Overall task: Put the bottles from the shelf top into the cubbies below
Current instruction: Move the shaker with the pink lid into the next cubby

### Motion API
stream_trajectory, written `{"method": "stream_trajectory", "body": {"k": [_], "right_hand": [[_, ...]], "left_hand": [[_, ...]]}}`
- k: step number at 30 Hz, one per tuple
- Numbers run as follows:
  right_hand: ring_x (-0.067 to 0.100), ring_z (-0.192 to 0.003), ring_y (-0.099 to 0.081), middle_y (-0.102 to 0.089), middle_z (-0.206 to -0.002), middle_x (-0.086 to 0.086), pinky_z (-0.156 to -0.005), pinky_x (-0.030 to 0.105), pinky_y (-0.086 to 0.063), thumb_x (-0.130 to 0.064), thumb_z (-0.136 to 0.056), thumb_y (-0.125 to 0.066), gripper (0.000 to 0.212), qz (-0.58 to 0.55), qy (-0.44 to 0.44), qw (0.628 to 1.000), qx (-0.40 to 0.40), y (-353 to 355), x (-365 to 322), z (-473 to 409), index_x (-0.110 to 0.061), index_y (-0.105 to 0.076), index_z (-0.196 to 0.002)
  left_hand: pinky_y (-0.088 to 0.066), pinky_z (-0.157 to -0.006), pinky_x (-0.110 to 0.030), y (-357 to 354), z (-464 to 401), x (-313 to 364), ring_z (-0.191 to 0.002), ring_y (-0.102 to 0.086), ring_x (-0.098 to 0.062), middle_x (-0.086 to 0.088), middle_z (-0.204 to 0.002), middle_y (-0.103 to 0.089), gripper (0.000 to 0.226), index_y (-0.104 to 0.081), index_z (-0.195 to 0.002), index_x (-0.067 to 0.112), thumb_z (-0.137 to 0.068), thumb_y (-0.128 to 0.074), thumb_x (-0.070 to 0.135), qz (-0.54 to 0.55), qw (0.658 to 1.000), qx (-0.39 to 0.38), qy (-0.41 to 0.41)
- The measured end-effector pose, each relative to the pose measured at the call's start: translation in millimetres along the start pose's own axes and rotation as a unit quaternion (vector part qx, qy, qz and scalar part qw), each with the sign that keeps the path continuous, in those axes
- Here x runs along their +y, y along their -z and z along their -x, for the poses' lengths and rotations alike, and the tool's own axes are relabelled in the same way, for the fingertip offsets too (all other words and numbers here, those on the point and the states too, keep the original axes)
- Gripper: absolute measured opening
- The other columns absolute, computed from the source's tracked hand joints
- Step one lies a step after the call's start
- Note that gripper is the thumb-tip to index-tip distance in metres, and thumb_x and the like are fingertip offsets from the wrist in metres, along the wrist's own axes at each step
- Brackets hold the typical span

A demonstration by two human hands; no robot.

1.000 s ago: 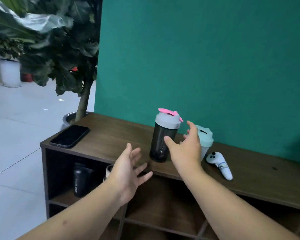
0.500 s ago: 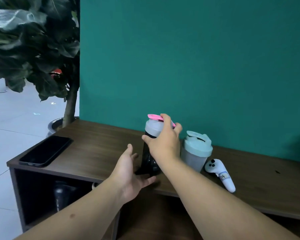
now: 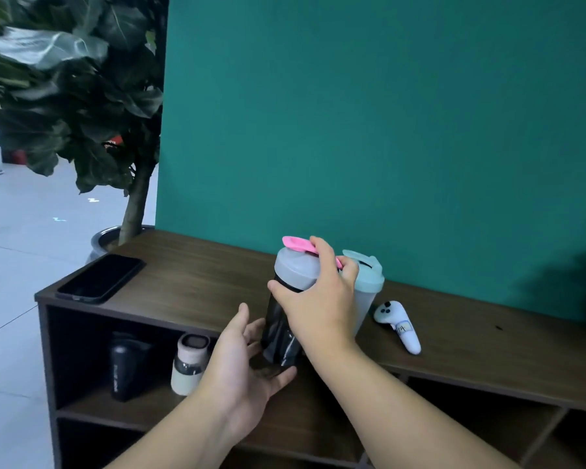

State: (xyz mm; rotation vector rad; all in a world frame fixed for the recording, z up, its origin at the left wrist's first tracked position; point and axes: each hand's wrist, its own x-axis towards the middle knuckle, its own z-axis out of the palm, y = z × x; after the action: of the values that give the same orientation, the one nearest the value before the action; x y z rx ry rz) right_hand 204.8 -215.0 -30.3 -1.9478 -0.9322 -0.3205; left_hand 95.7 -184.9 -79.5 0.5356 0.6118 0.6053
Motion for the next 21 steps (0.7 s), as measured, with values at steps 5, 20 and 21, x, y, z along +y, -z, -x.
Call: {"method": "stream_trajectory", "body": {"k": [5,20,21], "right_hand": [[0.009,-0.097,-0.052,-0.031,-0.134,-0.011,-0.084,0.029,-0.051,-0.052,-0.064,-0.085,0.086,0.005,0.017,1.000,-0.008,17.5,20.1,63.4,-0.054,-0.039,-0.137],[0.020,-0.099,-0.060,-0.029,-0.131,-0.002,-0.087,0.024,-0.046,-0.029,-0.068,-0.090,0.091,-0.002,-0.108,0.988,-0.114,-61.6,149.4,125.3,-0.046,-0.036,-0.140],[0.020,-0.097,-0.060,-0.029,-0.130,-0.002,-0.086,0.024,-0.046,-0.029,-0.068,-0.091,0.090,0.000,-0.112,0.987,-0.116,-69.4,153.7,120.5,-0.046,-0.037,-0.139]], "left_hand": [[-0.047,-0.107,-0.059,27.4,25.8,-51.9,-0.111,-0.066,-0.040,-0.011,-0.129,-0.064,0.053,-0.065,-0.127,0.016,-0.099,-0.049,0.058,0.023,0.999,0.043,0.016],[-0.054,-0.061,-0.037,92.2,-56.1,-137.2,-0.080,-0.068,-0.030,-0.015,-0.095,-0.070,0.069,-0.063,-0.126,0.004,-0.099,-0.044,0.065,0.048,0.984,0.127,0.112],[-0.056,-0.058,-0.035,94.0,-66.9,-140.1,-0.082,-0.071,-0.029,-0.015,-0.098,-0.073,0.071,-0.064,-0.127,0.004,-0.098,-0.045,0.066,0.058,0.984,0.122,0.114]]}}
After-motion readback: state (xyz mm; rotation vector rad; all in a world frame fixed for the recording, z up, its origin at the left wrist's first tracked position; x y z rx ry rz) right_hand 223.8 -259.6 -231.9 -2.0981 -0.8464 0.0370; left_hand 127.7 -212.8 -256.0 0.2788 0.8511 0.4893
